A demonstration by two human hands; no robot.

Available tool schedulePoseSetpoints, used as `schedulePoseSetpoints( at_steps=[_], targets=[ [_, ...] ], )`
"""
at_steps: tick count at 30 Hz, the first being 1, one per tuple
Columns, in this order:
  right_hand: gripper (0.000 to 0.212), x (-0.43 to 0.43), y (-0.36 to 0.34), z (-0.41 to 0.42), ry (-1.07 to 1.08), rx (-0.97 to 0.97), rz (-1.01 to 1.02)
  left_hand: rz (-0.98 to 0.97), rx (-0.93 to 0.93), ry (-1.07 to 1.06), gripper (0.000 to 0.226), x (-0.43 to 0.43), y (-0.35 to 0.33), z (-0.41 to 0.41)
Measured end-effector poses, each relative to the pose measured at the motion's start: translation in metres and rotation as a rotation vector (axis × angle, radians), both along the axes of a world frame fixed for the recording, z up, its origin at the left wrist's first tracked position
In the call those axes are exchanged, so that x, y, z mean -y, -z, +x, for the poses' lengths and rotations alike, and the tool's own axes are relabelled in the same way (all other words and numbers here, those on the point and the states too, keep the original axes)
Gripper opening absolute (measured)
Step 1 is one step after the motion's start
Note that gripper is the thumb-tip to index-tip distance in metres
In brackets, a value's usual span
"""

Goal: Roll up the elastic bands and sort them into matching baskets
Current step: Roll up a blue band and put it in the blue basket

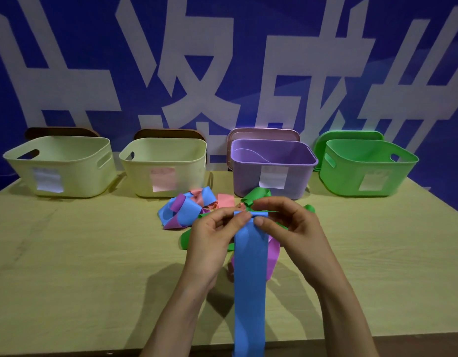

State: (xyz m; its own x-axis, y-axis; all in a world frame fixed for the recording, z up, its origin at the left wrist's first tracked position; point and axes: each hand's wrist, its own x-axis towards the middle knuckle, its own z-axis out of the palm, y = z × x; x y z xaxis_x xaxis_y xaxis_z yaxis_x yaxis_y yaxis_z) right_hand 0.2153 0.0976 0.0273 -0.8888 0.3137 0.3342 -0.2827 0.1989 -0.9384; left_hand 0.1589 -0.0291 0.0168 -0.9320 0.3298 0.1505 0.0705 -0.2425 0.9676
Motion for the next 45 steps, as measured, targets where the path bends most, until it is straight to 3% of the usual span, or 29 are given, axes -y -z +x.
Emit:
schedulePoseSetpoints(
  at_steps=[4, 21, 30, 34, 45],
  targets=[
    [0.009, -0.001, 0.001, 0.000, 0.009, 0.047, -0.018, -0.032, -0.037, 0.008, 0.013, 0.000, 0.004, -0.001],
    [0.019, -0.006, -0.001, 0.003, 0.055, 0.017, -0.012, -0.080, 0.041, 0.181, 0.019, 0.009, 0.007, -0.009],
    [0.028, -0.006, -0.002, 0.003, 0.059, -0.001, 0.021, -0.076, 0.012, 0.167, 0.017, 0.009, 0.007, -0.008],
    [0.024, -0.005, -0.001, 0.004, 0.053, -0.007, 0.023, -0.044, 0.014, 0.120, 0.009, 0.005, 0.007, -0.006],
    [0.013, -0.003, 0.005, 0.004, 0.006, 0.066, 0.011, -0.049, -0.019, 0.034, 0.017, 0.002, 0.012, -0.007]
  ],
)
